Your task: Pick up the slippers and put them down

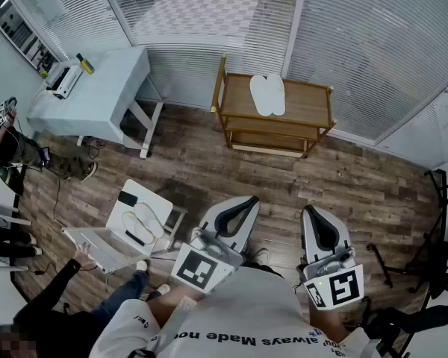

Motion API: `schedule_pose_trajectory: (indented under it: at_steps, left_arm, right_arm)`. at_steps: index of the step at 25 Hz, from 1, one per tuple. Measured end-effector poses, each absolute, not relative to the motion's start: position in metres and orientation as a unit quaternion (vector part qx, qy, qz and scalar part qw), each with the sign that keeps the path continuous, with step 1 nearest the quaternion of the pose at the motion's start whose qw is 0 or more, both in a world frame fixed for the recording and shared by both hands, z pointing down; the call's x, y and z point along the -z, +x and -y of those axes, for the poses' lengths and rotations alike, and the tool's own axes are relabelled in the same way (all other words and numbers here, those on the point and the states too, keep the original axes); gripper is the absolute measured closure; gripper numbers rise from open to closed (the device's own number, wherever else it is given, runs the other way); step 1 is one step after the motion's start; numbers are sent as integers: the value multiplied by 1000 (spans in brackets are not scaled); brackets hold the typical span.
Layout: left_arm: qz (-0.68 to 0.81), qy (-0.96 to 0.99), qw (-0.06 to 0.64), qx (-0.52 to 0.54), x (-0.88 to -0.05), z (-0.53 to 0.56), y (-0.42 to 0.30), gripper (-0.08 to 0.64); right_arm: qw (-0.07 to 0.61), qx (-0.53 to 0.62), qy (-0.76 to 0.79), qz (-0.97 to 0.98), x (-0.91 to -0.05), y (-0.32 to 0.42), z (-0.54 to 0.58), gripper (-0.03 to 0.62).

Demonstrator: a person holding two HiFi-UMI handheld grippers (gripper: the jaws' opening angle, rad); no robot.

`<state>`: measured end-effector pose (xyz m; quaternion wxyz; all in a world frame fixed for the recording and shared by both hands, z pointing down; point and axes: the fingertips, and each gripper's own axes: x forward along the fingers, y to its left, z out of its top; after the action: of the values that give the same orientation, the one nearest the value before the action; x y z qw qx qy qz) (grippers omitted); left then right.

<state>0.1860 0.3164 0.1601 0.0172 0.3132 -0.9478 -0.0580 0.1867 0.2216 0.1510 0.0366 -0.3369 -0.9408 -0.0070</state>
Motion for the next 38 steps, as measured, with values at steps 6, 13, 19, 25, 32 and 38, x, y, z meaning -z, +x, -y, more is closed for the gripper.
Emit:
schedule_pose_trajectory:
  at_steps: [6,13,19,25,32,38]
  left_arm:
    - [948,313,18,61,-160,-325,174,548]
    - [949,310,14,64,-162,-346,161,548]
    - [948,310,16,64,-164,-359,153,548]
    - [948,312,24,67,-169,-360,135,548]
    - [948,312,23,63,-173,-350,104,548]
    - [948,310,30,58,-176,-331,55,548]
  right_arm:
    - [37,12,-334,942,-152,173,-230,577]
    - [22,6,-312,950,-149,154,-240,574]
    - [22,14,-310,951,-152,147,-252,574]
    - [26,8,-312,950,-157,126,-257,574]
    - [24,4,-320,947,-161,94,-249,575]
    - [29,-1,-329,944,-163,44,-230,575]
